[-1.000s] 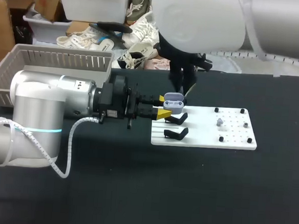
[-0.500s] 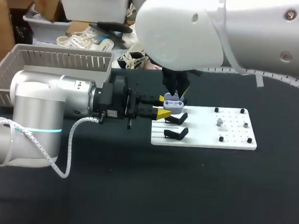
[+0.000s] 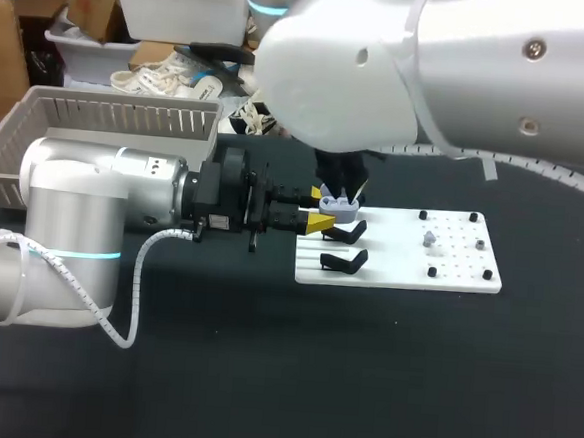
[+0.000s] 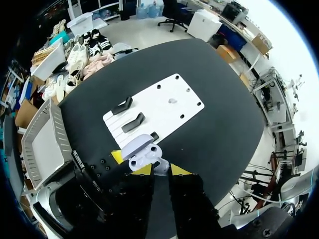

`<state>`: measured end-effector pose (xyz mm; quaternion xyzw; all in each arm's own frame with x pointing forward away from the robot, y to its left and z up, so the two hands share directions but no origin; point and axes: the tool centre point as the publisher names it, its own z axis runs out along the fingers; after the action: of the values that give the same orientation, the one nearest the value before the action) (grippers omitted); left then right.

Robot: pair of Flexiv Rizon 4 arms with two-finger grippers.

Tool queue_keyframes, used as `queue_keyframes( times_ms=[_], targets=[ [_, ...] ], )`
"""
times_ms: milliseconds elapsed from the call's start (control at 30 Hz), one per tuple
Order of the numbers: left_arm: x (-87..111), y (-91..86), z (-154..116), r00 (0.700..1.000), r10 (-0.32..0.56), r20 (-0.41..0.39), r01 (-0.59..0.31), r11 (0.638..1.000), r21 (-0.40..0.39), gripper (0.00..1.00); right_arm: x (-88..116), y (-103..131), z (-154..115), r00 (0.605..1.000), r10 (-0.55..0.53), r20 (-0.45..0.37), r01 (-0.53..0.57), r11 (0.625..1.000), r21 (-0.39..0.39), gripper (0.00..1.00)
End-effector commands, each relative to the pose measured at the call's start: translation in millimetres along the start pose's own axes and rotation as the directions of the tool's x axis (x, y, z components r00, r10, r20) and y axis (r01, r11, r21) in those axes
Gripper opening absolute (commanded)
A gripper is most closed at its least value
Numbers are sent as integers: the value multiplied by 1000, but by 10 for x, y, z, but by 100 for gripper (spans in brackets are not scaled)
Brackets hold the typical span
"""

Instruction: Pick up each earbud case from the left stands, insert the matching earbuds, close the lid, and place the case in the box.

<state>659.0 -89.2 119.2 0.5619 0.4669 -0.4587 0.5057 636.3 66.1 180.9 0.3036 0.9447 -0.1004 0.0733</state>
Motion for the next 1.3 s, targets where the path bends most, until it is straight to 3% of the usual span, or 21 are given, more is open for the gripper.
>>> queue_keyframes(
  times_ms=[33, 1300],
  targets=[
    [5, -5, 9, 1000, 2, 1, -2, 1000, -4, 0, -6, 22, 36, 1000, 4, 5, -4, 1000, 2, 0],
    [5, -5, 9, 1000, 2, 1, -2, 1000, -4, 0, -86, 68, 151, 1000, 6, 15, -6, 1000, -1, 0]
  ],
)
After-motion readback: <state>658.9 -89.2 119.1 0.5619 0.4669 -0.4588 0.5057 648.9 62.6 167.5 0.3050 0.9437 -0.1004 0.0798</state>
